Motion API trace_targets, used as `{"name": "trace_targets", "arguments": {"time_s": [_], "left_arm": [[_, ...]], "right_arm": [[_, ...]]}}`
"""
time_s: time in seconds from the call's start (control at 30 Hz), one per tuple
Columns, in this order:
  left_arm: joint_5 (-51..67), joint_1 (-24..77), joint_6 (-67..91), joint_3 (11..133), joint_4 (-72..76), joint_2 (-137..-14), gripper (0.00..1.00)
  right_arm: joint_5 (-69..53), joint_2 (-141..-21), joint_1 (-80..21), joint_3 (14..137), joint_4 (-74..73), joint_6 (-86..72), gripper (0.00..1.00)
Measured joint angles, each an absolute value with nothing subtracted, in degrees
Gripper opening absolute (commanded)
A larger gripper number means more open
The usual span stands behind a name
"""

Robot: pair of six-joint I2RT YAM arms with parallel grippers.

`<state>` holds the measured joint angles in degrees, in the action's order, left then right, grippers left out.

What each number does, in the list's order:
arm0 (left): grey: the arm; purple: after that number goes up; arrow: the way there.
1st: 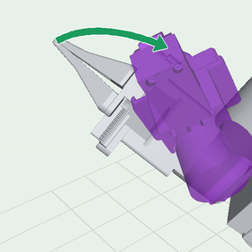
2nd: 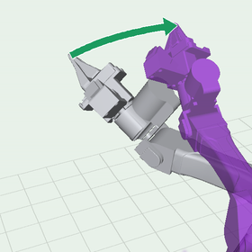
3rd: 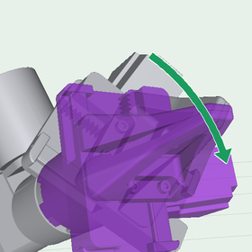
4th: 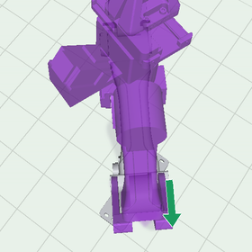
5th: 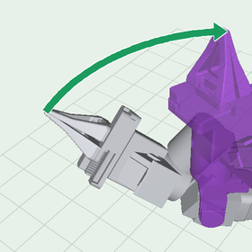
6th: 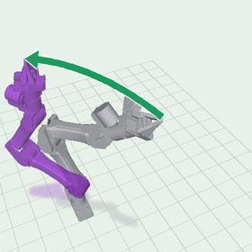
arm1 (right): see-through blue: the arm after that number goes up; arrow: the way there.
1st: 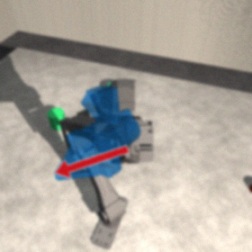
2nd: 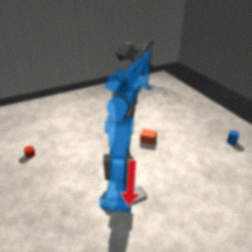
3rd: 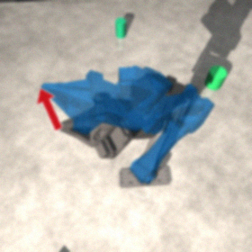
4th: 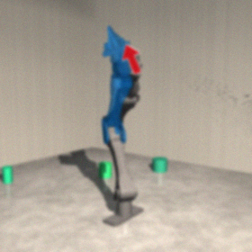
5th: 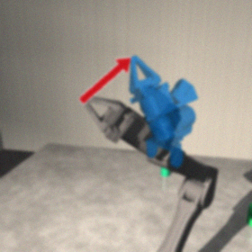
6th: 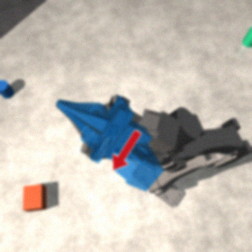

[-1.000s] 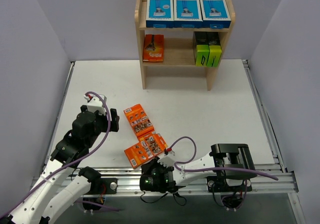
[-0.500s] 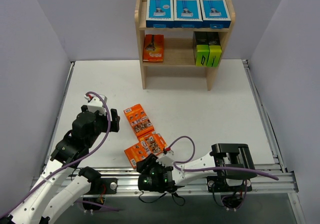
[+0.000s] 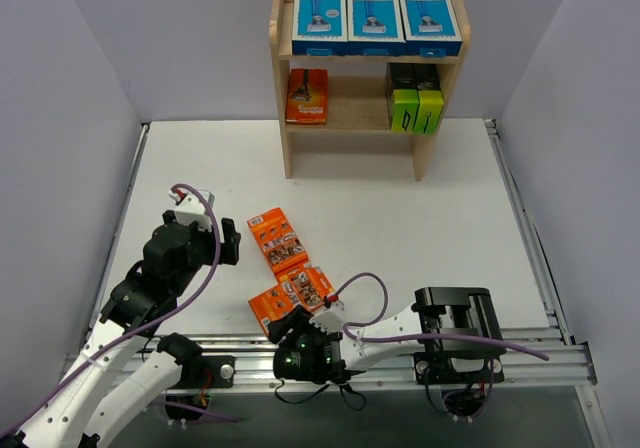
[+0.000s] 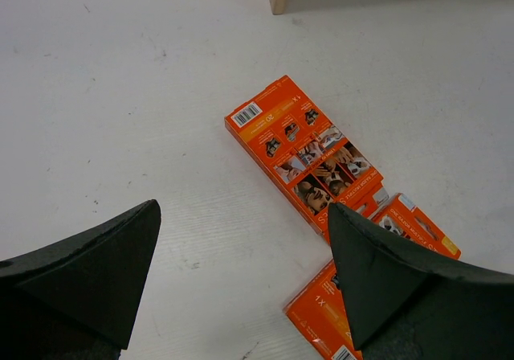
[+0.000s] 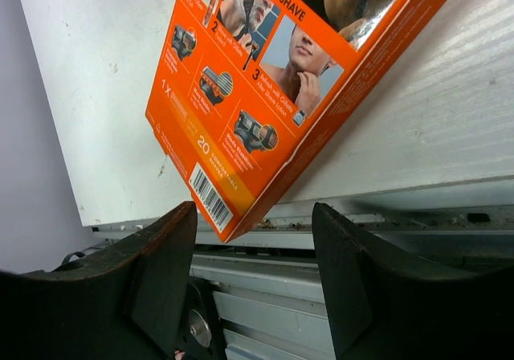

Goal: Place and organize the shaving razors onto the shelf
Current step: Grab a shaving razor with the right arm

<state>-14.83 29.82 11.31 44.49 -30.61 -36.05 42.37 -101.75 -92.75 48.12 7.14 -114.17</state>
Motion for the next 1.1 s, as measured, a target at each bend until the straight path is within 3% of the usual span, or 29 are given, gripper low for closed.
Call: {"name": "trace_targets", "arguments": {"time_s": [0.47,1.1], "left_arm": [[-14.2,29.8,11.3,44.5,-30.6,-35.7,0.94],[-13.6,29.8,11.3,44.5,-30.6,-35.5,0.94]], "right_arm": [[39.4,-105.6,-91.1,49.7,10.6,-114.1,0.56],[38.8,-106.3,-91.2,49.9,13.1,-115.4,0.21]]}}
